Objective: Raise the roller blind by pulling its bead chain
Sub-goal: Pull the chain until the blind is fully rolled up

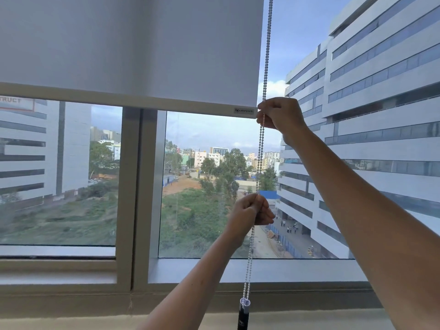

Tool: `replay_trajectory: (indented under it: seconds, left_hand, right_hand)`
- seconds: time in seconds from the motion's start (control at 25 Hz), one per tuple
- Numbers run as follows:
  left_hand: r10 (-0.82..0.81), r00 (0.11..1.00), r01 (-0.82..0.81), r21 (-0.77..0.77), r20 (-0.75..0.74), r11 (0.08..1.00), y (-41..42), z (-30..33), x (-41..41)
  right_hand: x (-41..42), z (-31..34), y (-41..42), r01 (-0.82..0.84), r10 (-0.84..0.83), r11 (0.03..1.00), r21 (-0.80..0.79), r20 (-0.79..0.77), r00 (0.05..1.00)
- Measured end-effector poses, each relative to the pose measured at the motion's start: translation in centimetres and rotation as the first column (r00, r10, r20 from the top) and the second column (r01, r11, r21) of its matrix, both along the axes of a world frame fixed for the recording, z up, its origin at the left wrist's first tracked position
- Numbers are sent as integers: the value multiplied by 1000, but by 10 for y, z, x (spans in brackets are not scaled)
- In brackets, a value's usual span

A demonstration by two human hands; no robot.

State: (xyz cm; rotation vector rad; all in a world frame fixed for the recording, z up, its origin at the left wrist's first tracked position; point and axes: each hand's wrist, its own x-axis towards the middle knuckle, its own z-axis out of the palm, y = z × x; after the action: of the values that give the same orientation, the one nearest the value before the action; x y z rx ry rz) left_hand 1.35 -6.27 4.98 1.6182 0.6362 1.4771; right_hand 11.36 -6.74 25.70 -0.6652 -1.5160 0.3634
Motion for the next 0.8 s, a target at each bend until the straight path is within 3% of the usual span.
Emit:
replay_trajectory:
  seconds: [0.2, 0.36, 0.52, 0.8]
  left_hand:
    - [-120, 993, 119, -24, -19, 993, -4, 14, -10]
    - [-180, 983, 181, -25, 32, 983, -9, 49, -16]
    - [-142, 986, 139, 42, 91, 989, -13, 101, -19]
    - [-107, 991, 101, 67, 84, 993, -8, 151, -11]
  right_hand:
    - [-2, -6, -13, -28, 34, 997, 77, -74, 997]
    - [-3, -27, -19, 35, -31, 995, 97, -49, 998]
    - [-7, -95, -11, 163, -168, 984, 71, 63, 984]
    - [-10, -205, -6, 58, -54, 997, -59, 64, 996]
